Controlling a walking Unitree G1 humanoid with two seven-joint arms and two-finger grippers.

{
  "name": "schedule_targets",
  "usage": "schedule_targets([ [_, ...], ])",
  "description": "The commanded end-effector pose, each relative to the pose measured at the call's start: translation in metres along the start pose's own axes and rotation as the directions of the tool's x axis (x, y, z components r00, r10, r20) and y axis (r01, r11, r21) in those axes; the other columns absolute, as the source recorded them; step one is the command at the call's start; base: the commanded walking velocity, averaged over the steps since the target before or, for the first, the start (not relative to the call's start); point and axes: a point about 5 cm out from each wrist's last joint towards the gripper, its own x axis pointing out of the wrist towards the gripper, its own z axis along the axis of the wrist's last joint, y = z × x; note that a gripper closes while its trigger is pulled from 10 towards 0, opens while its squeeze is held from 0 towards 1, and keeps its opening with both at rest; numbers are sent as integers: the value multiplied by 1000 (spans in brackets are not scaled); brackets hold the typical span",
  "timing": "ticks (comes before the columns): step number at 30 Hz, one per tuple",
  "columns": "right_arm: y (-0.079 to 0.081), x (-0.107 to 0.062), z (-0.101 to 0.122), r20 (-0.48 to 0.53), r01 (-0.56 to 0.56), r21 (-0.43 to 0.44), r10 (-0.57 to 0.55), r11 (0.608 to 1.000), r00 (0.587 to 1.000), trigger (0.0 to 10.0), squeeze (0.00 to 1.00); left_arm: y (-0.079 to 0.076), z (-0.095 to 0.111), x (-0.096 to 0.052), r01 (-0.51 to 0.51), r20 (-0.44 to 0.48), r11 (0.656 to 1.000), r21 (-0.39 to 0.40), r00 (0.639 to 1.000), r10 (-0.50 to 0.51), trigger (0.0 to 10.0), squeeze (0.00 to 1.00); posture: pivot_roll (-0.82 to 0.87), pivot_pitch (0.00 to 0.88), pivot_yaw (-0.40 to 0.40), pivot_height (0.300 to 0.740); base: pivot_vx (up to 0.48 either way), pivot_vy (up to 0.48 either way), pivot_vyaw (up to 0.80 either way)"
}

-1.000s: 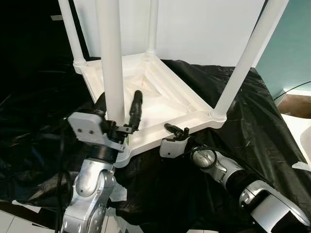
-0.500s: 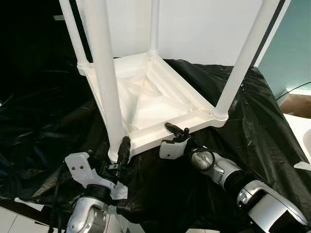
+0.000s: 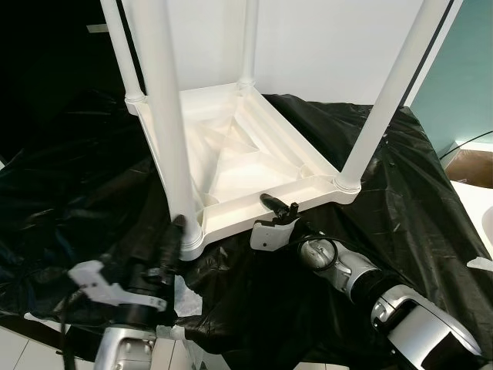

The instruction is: Building children table

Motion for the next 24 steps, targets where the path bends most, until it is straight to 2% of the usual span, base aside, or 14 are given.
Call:
schedule_targets([
  [1, -31, 7, -8, -55, 173, 58, -170, 983, 984, 0, 0, -9, -1, -4, 140, -25, 990, 8, 990, -140, 10000, 0, 153, 0, -13, 740, 0, 0, 0],
  [3, -31, 8, -9, -56, 173, 60, -170, 983, 984, 0, 0, -6, -3, -7, 147, -44, 989, 19, 988, -146, 10000, 0, 153, 0, -12, 740, 0, 0, 0],
  [5, -32, 8, -8, -57, 174, 73, -170, 982, 984, 0, 0, 9, -5, -8, 69, -56, 995, 76, 996, -65, 10000, 0, 153, 0, -12, 740, 0, 0, 0],
  [6, -32, 8, -8, -57, 174, 73, -170, 982, 984, 0, 0, 9, -5, -8, 69, -56, 995, 76, 996, -65, 10000, 0, 153, 0, -12, 740, 0, 0, 0],
  [8, -32, 9, -7, -57, 180, 93, -176, 979, 983, 0, 0, 26, -7, -4, -38, -54, 984, 176, 997, 48, 10000, 0, 156, 0, -14, 740, 0, 0, 0],
  [10, -37, 10, -4, -52, 214, 159, -208, 964, 977, 0, 0, 46, -11, 6, -194, -28, 936, 294, 977, 211, 10000, 0, 160, 0, -13, 740, 0, 0, 0],
  [11, -37, 10, -4, -52, 214, 159, -208, 964, 977, 0, 0, 46, -11, 6, -194, -28, 936, 294, 977, 211, 10000, 0, 160, 0, -13, 740, 0, 0, 0],
  [13, -44, 11, -2, -64, 259, 253, -251, 932, 966, 0, 0, 53, -16, 12, -274, 0, 904, 327, 957, 290, 10000, 0, 156, 0, -12, 740, 0, 0, 0],
  [14, -44, 11, -2, -64, 259, 253, -251, 932, 966, 0, 0, 53, -16, 12, -274, 0, 904, 327, 957, 290, 10000, 0, 156, 0, -12, 740, 0, 0, 0],
  [15, -51, 12, -1, -72, 299, 315, -292, 901, 954, 0, 0, 55, -21, 15, -317, 5, 884, 343, 942, 336, 10000, 0, 152, 0, -10, 740, 0, 0, 0],
  [19, -59, 13, 0, -74, 330, 340, -324, 881, 943, 0, 0, 57, -27, 16, -354, 5, 862, 364, 926, 378, 10000, 0, 142, 0, -6, 740, 0, 0, 0],
  [22, -68, 12, 1, -68, 362, 408, -368, 838, 927, 0, 0, 63, -32, 18, -414, 15, 820, 394, 895, 445, 10000, 0, 137, 0, -5, 740, 0, 0, 0],
  [24, -74, 12, 8, -29, 357, 475, -391, 804, 920, 0, 0, 66, -33, 21, -418, 25, 806, 419, 893, 450, 10000, 0, 135, 0, -6, 740, 0, 0, 0],
])
